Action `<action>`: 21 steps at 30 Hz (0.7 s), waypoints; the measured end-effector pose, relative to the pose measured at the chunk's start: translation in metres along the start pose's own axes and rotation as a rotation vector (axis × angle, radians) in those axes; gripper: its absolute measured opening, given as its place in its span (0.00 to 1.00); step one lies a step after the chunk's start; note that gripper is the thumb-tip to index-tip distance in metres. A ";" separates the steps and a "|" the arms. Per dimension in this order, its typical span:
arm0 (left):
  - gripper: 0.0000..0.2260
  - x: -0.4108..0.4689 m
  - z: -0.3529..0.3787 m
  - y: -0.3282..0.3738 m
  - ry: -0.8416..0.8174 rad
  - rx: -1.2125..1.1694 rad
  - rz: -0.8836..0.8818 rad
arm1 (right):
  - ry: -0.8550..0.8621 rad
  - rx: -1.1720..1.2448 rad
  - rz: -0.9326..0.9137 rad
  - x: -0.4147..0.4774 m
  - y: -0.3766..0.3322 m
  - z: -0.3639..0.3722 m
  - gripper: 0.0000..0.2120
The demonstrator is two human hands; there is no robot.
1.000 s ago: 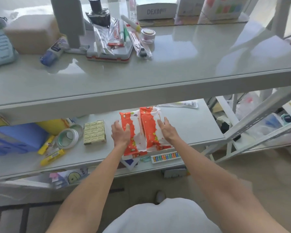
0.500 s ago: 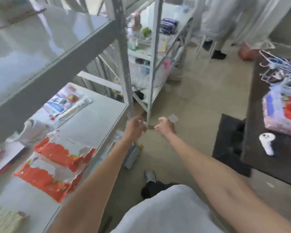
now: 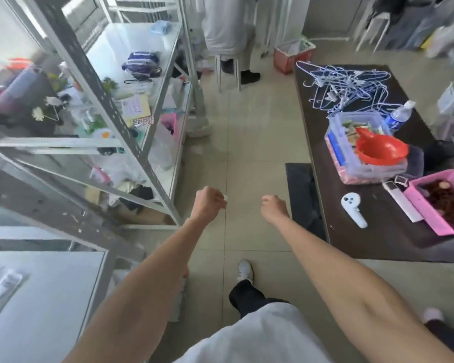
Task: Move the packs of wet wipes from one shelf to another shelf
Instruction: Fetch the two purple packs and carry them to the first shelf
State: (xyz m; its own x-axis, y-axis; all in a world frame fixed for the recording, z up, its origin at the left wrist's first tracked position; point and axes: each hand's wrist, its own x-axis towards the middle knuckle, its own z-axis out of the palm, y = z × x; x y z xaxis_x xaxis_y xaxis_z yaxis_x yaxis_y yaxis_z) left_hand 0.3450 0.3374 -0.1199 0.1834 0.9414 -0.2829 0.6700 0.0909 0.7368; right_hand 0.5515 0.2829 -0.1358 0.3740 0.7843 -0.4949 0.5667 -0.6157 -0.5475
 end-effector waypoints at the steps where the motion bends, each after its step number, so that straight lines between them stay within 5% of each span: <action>1: 0.07 0.019 0.000 0.011 0.011 -0.005 0.007 | -0.009 -0.004 0.000 0.016 -0.006 -0.009 0.14; 7: 0.15 0.131 -0.003 0.072 0.040 0.001 -0.026 | -0.006 0.016 0.014 0.111 -0.045 -0.062 0.18; 14: 0.11 0.251 -0.004 0.106 0.060 0.016 -0.075 | -0.006 -0.027 -0.023 0.220 -0.101 -0.102 0.08; 21: 0.11 0.407 -0.004 0.125 0.020 0.066 -0.022 | 0.036 -0.053 -0.022 0.360 -0.164 -0.135 0.11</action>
State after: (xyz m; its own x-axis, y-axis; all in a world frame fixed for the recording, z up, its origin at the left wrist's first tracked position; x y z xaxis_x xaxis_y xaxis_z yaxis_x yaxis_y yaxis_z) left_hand 0.5002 0.7329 -0.1408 0.1541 0.9460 -0.2853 0.7199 0.0903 0.6882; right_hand 0.6928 0.6766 -0.1336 0.3870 0.8004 -0.4578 0.6127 -0.5943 -0.5210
